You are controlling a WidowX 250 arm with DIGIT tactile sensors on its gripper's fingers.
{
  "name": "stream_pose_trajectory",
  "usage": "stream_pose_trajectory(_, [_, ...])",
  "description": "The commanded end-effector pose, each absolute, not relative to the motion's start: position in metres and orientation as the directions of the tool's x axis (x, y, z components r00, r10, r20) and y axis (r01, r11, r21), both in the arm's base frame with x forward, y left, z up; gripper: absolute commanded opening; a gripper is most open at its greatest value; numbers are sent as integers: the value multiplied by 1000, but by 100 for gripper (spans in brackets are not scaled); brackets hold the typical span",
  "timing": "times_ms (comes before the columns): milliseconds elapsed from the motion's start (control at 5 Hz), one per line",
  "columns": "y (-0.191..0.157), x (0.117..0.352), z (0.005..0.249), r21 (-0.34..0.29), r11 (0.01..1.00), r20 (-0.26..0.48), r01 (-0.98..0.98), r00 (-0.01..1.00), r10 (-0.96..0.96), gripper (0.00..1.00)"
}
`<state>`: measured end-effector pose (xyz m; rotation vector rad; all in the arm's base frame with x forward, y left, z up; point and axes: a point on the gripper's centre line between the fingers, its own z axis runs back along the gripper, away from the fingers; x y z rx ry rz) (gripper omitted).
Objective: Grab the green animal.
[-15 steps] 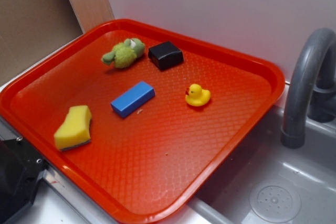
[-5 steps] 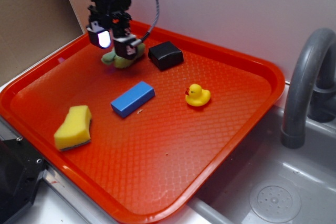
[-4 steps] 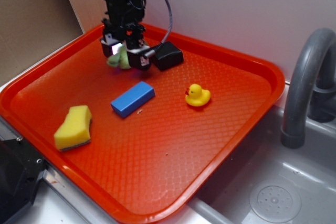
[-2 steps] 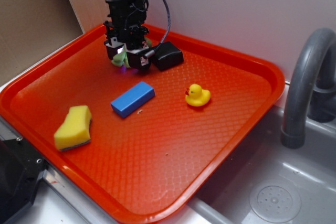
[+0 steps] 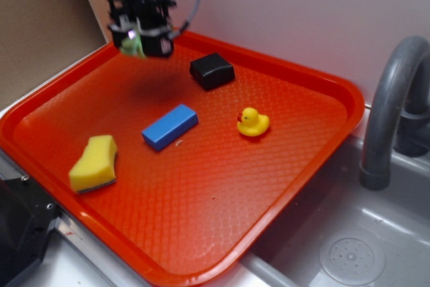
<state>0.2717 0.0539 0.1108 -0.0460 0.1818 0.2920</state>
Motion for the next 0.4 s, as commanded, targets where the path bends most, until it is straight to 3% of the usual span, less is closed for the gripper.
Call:
stream_pose_trajectory(0, [77,264,224,-139,903,-85,-406,914,398,0])
stream_pose_trajectory(200, [73,251,258,-134,915,-16,-380,924,382,0])
